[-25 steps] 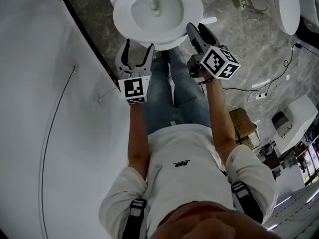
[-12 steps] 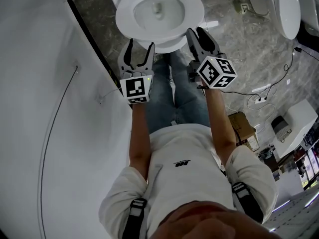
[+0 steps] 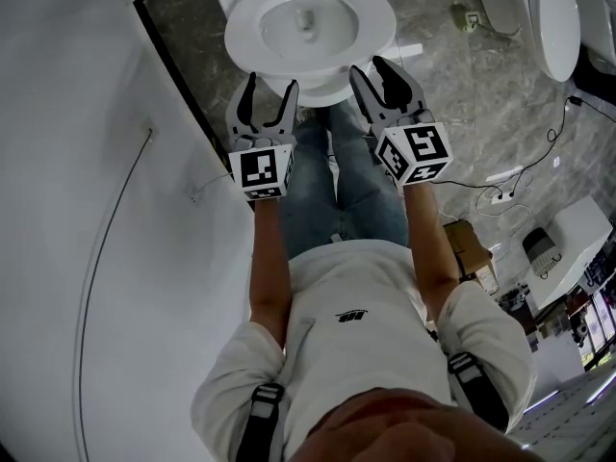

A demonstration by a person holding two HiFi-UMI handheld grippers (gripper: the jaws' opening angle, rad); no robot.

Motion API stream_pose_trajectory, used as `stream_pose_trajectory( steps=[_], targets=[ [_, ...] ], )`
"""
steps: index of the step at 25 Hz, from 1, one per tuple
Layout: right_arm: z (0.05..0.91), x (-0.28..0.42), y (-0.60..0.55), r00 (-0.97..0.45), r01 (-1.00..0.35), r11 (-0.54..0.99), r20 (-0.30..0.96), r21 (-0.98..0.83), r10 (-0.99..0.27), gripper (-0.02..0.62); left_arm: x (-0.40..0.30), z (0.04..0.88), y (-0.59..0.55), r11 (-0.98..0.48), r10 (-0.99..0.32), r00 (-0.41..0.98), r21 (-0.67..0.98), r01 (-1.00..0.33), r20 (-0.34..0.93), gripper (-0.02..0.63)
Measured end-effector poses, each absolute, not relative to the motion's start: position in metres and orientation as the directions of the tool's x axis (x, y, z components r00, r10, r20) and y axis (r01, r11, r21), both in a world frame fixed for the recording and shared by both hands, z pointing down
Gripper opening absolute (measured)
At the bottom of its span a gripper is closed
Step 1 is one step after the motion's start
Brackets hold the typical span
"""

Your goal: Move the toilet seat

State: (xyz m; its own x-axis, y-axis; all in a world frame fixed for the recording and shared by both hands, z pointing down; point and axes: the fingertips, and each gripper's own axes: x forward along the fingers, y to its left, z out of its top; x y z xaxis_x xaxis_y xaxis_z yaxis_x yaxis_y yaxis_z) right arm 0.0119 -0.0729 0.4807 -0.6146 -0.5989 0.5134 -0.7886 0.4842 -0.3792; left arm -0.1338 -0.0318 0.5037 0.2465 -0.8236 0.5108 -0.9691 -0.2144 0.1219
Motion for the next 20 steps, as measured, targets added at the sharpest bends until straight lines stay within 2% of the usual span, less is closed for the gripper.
stream_pose_trajectory(
  steps=[7, 20],
  targets=[
    [0.478, 0.006, -0.073, -0.622, -0.766, 0.591, 0.525, -0.254, -0.581, 0.186, -0.138, 0.500, -0.040, -0.210, -0.830, 0.258, 0.150, -0.966, 0.495, 0.296],
    [0.477, -0.004, -0.088, -0.618, -0.743, 0.650, 0.536, -0.159, -0.575, 0.187, -0.143, 0.489, -0.059, -0.207, -0.839, 0.258, 0.157, -0.966, 0.480, 0.296]
  ],
)
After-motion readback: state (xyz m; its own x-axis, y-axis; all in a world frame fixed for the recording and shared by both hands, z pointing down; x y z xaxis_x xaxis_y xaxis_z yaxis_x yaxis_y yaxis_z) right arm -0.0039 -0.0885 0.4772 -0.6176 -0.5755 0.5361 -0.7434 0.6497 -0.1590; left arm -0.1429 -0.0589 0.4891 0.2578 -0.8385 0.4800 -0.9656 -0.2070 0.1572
